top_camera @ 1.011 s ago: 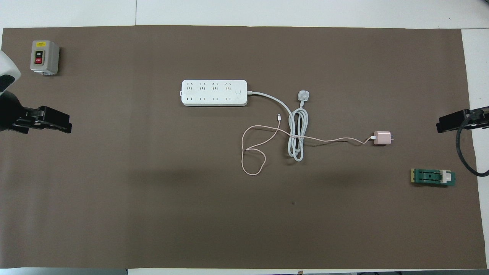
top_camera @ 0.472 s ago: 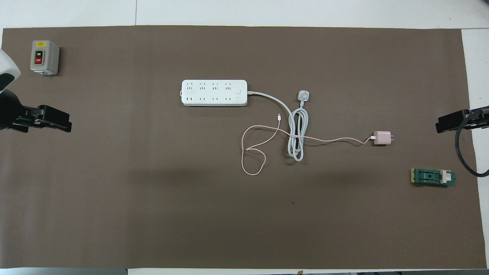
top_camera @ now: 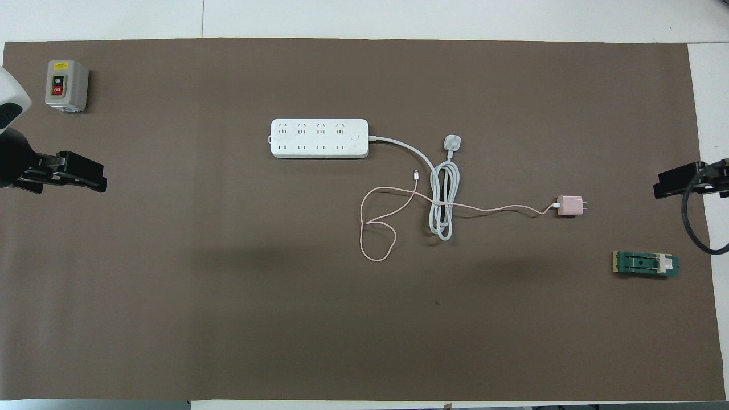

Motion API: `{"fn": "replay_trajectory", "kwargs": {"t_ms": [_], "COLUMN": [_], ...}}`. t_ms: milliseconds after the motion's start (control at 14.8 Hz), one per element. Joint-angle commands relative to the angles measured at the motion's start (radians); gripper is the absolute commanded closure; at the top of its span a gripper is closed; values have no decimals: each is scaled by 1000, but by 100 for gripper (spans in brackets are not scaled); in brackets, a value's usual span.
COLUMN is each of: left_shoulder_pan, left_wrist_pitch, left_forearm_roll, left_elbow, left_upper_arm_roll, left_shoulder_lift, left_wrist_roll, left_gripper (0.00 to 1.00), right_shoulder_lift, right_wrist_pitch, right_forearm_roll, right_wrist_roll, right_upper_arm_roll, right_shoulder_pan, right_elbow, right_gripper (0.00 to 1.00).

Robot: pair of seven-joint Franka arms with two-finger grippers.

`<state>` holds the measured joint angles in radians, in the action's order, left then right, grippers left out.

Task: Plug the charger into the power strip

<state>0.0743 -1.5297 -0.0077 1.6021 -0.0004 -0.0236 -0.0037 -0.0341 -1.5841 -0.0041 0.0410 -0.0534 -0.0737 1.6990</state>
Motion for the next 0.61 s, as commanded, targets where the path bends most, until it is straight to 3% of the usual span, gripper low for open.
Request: {"fn": "replay_trajectory", "kwargs": {"t_ms": [0, 337, 539], "left_shoulder_pan": [19, 18, 19], "left_wrist_pitch": [14, 34, 52], "left_forearm_roll": [0, -21, -76], "left_elbow": [-33, -100, -106], "left_upper_arm_roll": [8, -15, -33], "left_shoulder_lift": [-42, -136, -148], "left_wrist_roll": [11, 19, 18], "left_gripper": [0, 0, 0], "right_shoulder_lift": [40, 163, 223], "right_wrist_pitch": [-5, -43, -109], "right_forearm_roll": [77, 306, 430], "right_wrist_roll": [-154, -614, -751], "right_upper_arm_roll": [6, 1, 0], "right_shoulder_pan": [-54, -101, -141], "right_elbow": [13, 14, 45], "right_gripper": [0, 0, 0]}}
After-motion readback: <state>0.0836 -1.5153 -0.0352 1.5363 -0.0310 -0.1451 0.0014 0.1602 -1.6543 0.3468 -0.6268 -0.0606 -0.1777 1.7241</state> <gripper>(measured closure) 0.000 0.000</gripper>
